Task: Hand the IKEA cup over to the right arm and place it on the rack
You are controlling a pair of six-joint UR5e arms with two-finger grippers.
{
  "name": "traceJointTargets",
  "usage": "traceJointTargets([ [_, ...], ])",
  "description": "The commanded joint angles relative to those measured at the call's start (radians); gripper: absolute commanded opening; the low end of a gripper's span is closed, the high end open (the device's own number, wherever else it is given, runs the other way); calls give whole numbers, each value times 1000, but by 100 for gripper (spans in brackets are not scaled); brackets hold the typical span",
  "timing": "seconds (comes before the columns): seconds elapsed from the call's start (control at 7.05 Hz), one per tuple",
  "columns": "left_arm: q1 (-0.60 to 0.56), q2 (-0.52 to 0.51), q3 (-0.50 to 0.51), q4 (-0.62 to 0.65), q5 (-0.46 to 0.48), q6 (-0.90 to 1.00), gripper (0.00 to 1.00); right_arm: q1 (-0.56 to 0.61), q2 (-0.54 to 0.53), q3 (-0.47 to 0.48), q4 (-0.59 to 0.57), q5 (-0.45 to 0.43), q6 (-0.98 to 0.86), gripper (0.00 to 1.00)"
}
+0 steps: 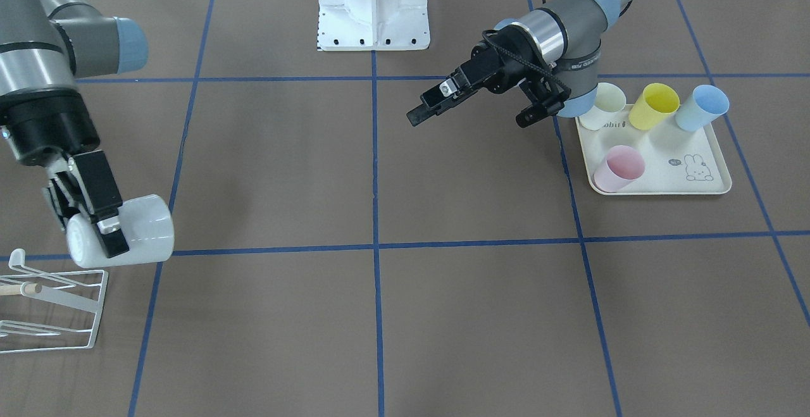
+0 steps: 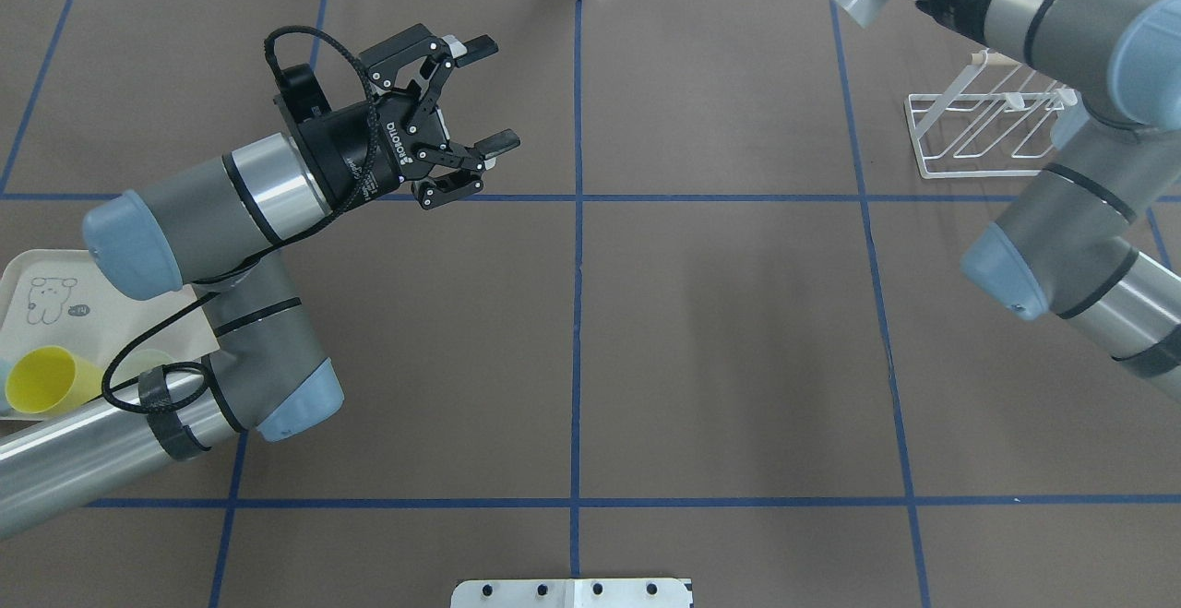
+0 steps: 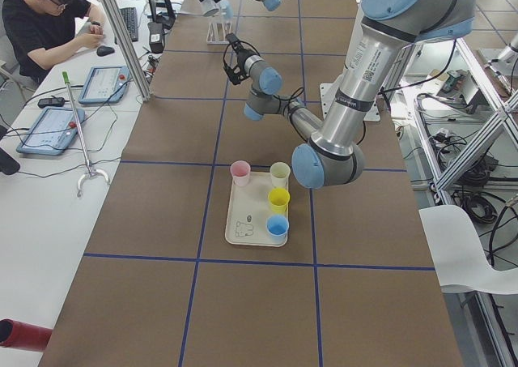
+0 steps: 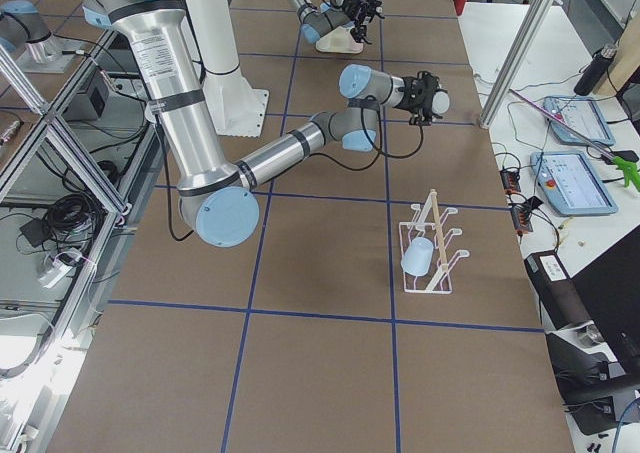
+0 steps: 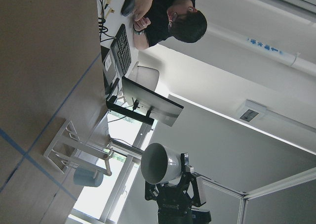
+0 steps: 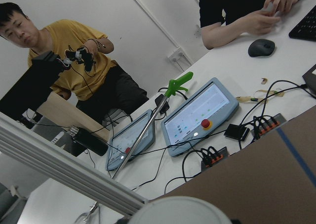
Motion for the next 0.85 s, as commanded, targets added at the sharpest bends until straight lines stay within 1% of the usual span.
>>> traceJointTargets([
  [0.0,-13,1,-123,255,-45,156,100,56,-143,2,1,-9,-274,0],
  [0.14,-18,3,-182,355,-43,211,100,78,-191,-3,-1,-44,-368,0],
  [0.28,-36,22,-243,420,-49,233,100,80,-226,-6,-1,-144,-501,0],
  [0.43,-45,42,-259,431,-84,249,100,77,-263,-20,2,-238,-578,0],
  [0.71,-50,50,-259,433,-89,249,100,45,-262,-69,13,-306,-567,0],
])
